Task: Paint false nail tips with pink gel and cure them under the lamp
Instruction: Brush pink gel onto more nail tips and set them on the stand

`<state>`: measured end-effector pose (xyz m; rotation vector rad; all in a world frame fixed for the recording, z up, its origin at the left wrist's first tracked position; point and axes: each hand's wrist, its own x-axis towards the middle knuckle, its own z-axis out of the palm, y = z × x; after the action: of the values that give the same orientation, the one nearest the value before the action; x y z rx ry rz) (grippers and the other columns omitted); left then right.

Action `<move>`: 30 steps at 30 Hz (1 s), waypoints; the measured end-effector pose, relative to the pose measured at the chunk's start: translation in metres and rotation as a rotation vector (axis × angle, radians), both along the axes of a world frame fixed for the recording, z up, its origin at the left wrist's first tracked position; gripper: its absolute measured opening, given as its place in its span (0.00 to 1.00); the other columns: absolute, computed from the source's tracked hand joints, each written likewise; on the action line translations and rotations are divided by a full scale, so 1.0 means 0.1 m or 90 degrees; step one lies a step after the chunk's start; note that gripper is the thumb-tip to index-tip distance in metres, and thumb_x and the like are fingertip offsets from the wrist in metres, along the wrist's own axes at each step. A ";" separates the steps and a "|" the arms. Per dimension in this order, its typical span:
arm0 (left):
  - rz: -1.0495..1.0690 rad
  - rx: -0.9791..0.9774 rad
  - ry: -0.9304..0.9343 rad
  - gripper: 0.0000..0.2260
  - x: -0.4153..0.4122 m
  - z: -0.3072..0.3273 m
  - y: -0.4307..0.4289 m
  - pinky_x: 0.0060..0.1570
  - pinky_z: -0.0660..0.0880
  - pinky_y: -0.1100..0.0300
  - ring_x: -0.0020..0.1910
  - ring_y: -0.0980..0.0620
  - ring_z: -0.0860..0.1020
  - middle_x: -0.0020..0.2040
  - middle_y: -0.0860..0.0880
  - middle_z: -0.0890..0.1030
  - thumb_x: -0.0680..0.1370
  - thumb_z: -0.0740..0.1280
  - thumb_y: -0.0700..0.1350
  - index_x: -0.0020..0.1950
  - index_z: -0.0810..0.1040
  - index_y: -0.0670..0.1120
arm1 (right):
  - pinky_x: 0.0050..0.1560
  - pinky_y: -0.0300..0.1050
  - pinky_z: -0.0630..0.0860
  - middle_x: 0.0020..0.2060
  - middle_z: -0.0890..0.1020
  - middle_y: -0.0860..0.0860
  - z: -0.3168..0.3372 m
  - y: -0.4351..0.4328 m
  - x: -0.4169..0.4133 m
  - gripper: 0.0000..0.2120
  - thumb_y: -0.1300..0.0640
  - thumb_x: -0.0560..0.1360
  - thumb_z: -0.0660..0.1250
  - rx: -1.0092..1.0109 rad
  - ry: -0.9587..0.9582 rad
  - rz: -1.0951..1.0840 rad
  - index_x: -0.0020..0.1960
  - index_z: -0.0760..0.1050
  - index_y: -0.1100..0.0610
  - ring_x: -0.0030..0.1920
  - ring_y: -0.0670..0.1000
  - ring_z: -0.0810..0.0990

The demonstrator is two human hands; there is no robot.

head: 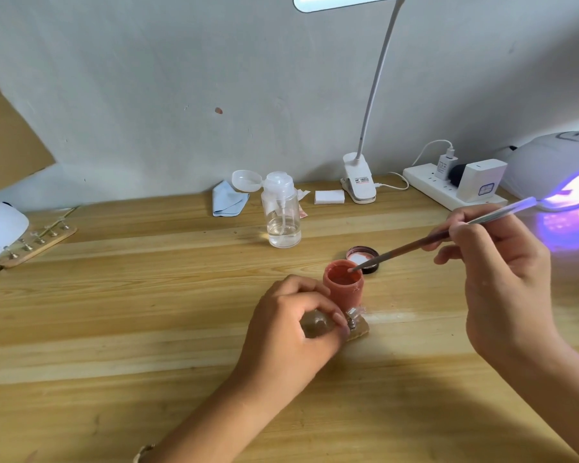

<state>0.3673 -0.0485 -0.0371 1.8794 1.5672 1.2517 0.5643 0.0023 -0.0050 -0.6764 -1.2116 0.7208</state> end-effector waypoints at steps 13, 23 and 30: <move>-0.006 -0.134 0.188 0.20 -0.22 0.08 -0.01 0.54 0.76 0.54 0.54 0.60 0.74 0.50 0.63 0.74 0.55 0.70 0.66 0.44 0.82 0.62 | 0.39 0.36 0.74 0.32 0.81 0.42 0.00 0.02 0.03 0.03 0.54 0.71 0.64 0.019 -0.014 0.000 0.41 0.76 0.50 0.37 0.43 0.80; -0.043 -0.192 0.170 0.12 -0.34 0.19 -0.07 0.32 0.70 0.71 0.29 0.61 0.77 0.36 0.59 0.82 0.61 0.78 0.53 0.40 0.80 0.54 | 0.41 0.35 0.74 0.36 0.81 0.44 -0.07 0.03 0.04 0.03 0.54 0.73 0.64 0.029 -0.121 -0.055 0.43 0.76 0.48 0.39 0.44 0.82; -0.014 -0.171 0.220 0.08 -0.35 0.20 -0.07 0.33 0.69 0.71 0.34 0.61 0.79 0.33 0.61 0.80 0.63 0.78 0.51 0.38 0.81 0.58 | 0.36 0.33 0.70 0.39 0.82 0.44 -0.09 -0.01 0.00 0.02 0.51 0.74 0.64 0.029 -0.220 -0.091 0.44 0.75 0.45 0.39 0.48 0.81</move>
<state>0.3323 -0.0555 -0.0173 1.9998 1.7762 0.6877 0.5645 0.0017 -0.0142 -0.8634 -1.4721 0.4662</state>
